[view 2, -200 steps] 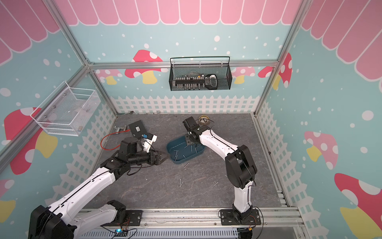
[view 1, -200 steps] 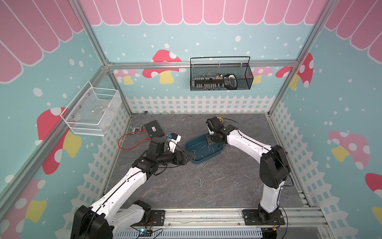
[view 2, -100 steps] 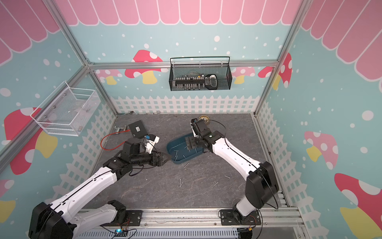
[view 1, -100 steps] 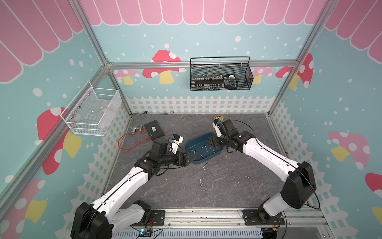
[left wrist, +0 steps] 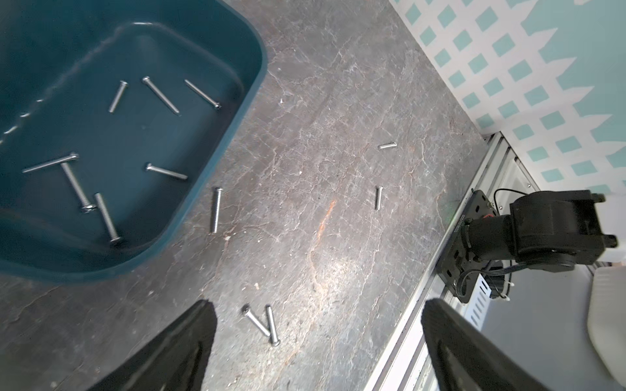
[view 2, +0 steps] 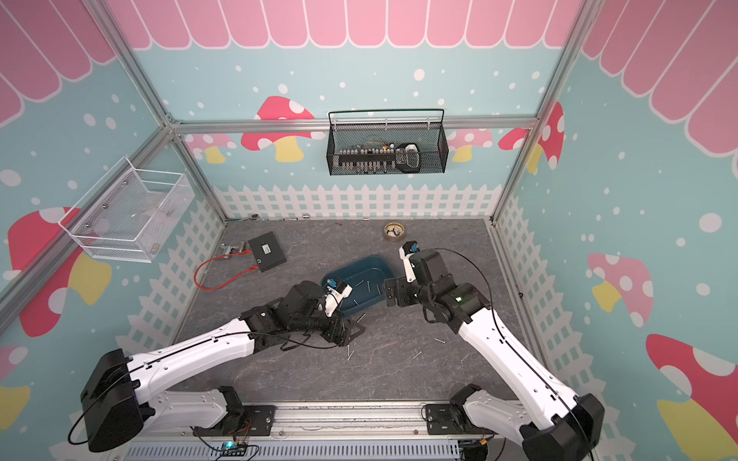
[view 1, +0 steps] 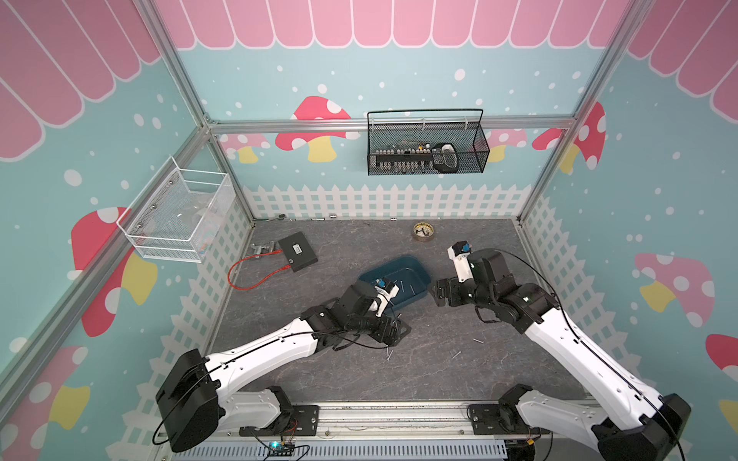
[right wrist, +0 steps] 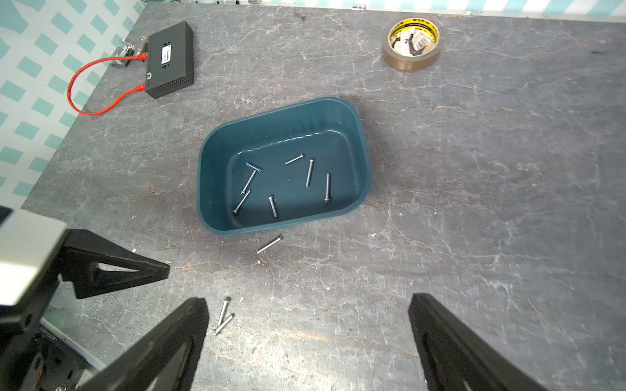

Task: Put the screws on the desktop into the storage box
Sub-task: Pick up the screw from the center of the board.

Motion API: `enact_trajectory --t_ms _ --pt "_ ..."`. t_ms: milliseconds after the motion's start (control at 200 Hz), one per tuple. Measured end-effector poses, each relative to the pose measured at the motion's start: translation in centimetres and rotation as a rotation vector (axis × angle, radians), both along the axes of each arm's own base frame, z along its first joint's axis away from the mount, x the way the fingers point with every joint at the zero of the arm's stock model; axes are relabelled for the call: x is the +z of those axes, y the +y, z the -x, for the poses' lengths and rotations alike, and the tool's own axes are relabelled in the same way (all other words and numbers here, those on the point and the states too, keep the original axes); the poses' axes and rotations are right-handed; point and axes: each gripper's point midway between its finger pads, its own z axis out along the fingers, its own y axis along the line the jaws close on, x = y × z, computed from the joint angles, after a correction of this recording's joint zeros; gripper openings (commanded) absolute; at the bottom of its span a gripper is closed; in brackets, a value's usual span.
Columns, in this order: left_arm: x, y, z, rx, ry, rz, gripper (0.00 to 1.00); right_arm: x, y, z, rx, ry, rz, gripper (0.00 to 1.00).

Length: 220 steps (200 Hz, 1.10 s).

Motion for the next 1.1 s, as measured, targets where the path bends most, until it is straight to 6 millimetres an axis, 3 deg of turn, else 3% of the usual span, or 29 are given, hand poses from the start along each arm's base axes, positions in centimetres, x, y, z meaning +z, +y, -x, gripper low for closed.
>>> enact_trajectory --t_ms 80,220,300,505,711,921,1101 --pt "-0.5 -1.7 0.4 -0.023 -0.008 -0.023 0.95 -0.4 -0.9 1.1 -0.025 0.021 0.006 0.97" --pt "-1.8 -4.3 1.3 -0.055 -0.012 -0.065 0.92 -3.6 -3.0 3.1 -0.094 0.107 0.052 0.99" --pt "-2.5 -5.6 1.8 -0.067 -0.011 -0.087 0.90 -4.4 -4.2 4.1 -0.137 0.131 0.068 0.99" --pt "-4.3 -8.6 2.9 -0.088 -0.017 -0.120 0.84 -3.1 -6.0 5.2 -0.205 0.102 0.053 0.99" --pt "-6.5 -10.8 3.1 -0.093 -0.004 -0.130 0.81 -2.0 -5.8 6.1 -0.176 0.118 0.034 0.99" --pt "-8.2 -12.6 2.4 -0.087 -0.004 -0.134 0.79 -1.1 -5.2 9.4 -0.075 0.156 -0.042 0.99" --pt "-7.9 -14.8 2.4 -0.104 -0.018 -0.108 0.72 -0.3 -5.7 11.2 -0.057 0.182 -0.051 0.98"
